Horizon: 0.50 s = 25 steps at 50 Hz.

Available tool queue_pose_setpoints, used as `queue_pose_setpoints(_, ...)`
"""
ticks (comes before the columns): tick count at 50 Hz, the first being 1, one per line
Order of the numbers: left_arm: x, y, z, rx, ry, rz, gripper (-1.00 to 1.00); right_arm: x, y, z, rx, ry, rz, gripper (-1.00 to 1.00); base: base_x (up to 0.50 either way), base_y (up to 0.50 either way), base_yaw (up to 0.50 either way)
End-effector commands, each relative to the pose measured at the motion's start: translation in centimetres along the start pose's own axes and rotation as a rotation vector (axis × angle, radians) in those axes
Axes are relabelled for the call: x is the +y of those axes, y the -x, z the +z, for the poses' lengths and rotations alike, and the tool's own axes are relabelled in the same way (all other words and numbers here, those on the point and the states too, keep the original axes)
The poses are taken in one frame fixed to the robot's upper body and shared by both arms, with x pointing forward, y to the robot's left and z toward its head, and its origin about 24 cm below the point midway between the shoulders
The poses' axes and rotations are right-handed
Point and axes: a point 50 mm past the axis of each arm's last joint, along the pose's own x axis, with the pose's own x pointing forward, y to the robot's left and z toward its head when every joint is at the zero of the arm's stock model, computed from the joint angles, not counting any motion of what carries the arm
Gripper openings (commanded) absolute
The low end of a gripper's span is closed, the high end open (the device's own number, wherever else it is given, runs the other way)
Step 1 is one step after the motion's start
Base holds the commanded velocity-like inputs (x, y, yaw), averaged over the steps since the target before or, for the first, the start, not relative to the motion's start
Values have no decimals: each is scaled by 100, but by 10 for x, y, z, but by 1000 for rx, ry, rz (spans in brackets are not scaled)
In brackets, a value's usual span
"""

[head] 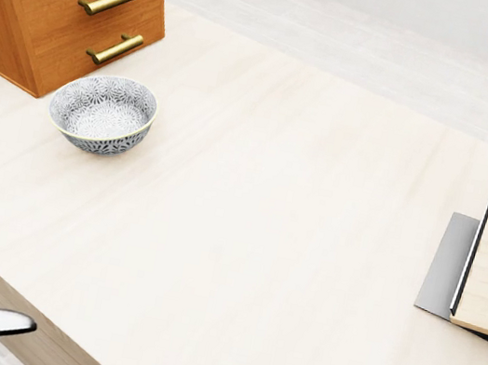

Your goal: Put the wine bottle on the wine rack.

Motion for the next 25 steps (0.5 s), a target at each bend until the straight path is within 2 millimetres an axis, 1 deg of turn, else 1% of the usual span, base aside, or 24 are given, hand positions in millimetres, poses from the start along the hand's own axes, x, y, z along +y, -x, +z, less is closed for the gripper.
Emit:
queue_pose_setpoints(1, -4, -3, 4, -21, -9, -6, 100, -17, 2, 10, -18, -59, -41, -100, 0, 0, 0)
queue_pose_setpoints(5, -7, -4, 11, -49, -23, -17, 100, -23, 4, 6, -2, -46, -52, -100, 0, 0, 0)
queue_pose_setpoints(9, -8, -5, 18, -84, -26, -18, 100, -32, 7, -4, 33, -22, -65, -100, 0, 0, 0)
queue_pose_setpoints(13, -9, -6, 17, -79, -28, -20, 100, -41, 9, -9, 53, -11, -77, -100, 0, 0, 0)
queue_pose_setpoints(18, -11, -5, 15, -70, -26, -21, 100, -46, 11, -11, 60, -20, -87, -100, 0, 0, 0)
queue_pose_setpoints(25, -13, -5, 15, -71, -26, -25, 100, -46, 12, -22, 92, -18, -81, -100, 0, 0, 0)
